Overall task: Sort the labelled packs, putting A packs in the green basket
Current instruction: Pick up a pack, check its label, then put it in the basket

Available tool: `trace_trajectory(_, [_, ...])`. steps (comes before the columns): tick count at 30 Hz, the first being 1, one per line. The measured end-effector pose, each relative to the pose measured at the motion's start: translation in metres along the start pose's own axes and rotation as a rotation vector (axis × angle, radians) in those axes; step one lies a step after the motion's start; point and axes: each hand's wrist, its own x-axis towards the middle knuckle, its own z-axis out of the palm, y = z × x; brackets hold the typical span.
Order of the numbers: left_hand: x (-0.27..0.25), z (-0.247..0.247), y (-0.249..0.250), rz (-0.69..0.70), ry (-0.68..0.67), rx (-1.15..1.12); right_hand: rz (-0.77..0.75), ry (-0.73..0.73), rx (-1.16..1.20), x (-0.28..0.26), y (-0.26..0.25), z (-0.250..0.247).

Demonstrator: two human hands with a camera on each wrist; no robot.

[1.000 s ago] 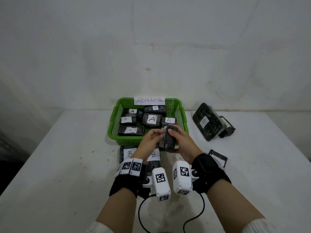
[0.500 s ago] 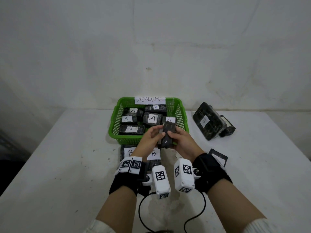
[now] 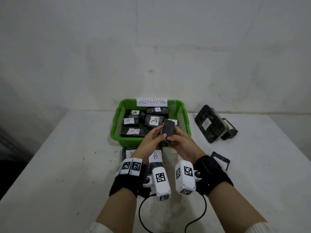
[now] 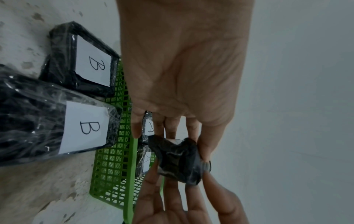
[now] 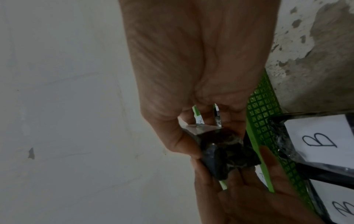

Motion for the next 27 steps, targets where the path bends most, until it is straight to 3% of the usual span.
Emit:
trace_trajectory(4, [0.003,-0.004,-0.002,-0.002,0.033,-0.009,0.018,-0.009,0.039,0.0,0.002,0.0])
trace_trajectory(9, [0.0,-0.007,-0.007,0.074,0.012,0.021,0.035,0.133,0.027,0.003,0.006,-0.004])
trace_trajectory(15, [-0.002,-0.005,-0.009,-0.08,-0.079,-0.13,0.079,0.169,-0.198,-0.001,-0.004,-0.007])
trace_trajectory(18, [0.0,-0.008,-0.012,-0.107,-0.082,-0.118,0.087,0.138,-0.428,-0.001,-0.007,-0.009])
trace_trajectory(21, [0.005,-0.011,-0.012,-0.149,-0.054,-0.063,0.092,0.111,-0.506,-0.001,-0.007,-0.008])
trace_trajectory(27, [0.006,-0.009,-0.012,-0.128,-0.059,0.097,-0.005,0.352,-0.526,0.005,-0.005,-0.001])
